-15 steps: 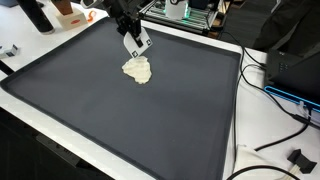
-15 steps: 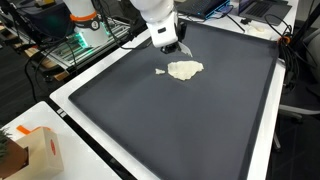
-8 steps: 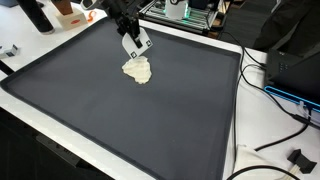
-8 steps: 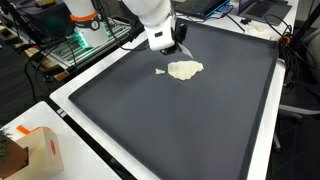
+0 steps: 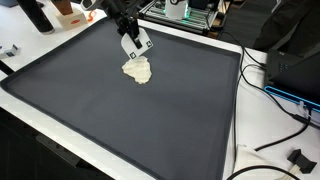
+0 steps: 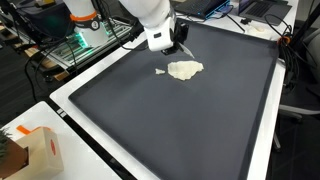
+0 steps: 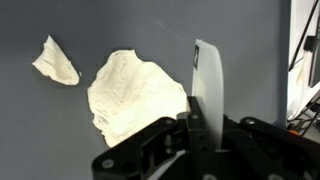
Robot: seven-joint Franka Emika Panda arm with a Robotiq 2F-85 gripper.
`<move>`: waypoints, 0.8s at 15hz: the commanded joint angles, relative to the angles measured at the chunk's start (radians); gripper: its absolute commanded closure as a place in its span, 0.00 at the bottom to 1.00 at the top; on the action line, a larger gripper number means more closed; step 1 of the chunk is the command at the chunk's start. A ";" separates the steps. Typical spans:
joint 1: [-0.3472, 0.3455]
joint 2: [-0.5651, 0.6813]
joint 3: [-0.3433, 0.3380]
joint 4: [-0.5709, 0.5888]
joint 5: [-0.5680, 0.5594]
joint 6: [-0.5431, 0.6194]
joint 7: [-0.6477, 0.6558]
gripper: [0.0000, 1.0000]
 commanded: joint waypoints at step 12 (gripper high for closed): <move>0.073 -0.075 -0.001 -0.041 -0.028 0.093 0.221 0.99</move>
